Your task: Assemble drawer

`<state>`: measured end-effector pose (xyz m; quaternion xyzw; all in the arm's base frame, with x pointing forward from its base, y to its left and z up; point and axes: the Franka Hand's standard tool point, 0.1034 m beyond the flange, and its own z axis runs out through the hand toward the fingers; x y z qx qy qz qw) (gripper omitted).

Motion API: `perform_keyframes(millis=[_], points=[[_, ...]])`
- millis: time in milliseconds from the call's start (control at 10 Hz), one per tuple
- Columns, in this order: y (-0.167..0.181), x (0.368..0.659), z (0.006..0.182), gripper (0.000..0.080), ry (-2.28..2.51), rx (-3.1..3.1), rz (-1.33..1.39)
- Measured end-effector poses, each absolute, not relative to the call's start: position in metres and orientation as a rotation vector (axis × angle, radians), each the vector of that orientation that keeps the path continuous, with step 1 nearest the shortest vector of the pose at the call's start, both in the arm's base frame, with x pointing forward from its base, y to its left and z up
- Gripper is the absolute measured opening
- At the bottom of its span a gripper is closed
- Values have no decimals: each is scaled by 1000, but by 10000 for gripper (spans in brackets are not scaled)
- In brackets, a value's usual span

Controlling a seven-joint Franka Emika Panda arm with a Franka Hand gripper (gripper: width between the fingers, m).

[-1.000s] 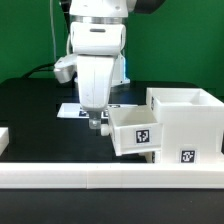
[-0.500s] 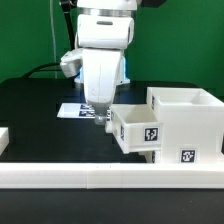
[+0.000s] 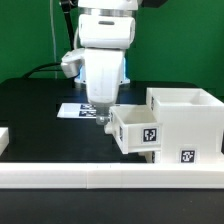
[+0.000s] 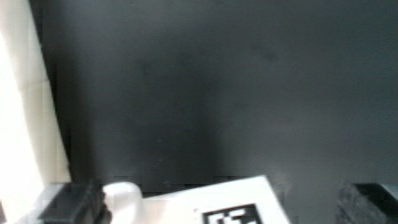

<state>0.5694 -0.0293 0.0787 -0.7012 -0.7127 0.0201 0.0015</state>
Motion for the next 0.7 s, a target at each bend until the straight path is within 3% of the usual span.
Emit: perform_keyframes(millis=[700], points=[[-25, 561, 80, 648, -2322, -2115, 107]])
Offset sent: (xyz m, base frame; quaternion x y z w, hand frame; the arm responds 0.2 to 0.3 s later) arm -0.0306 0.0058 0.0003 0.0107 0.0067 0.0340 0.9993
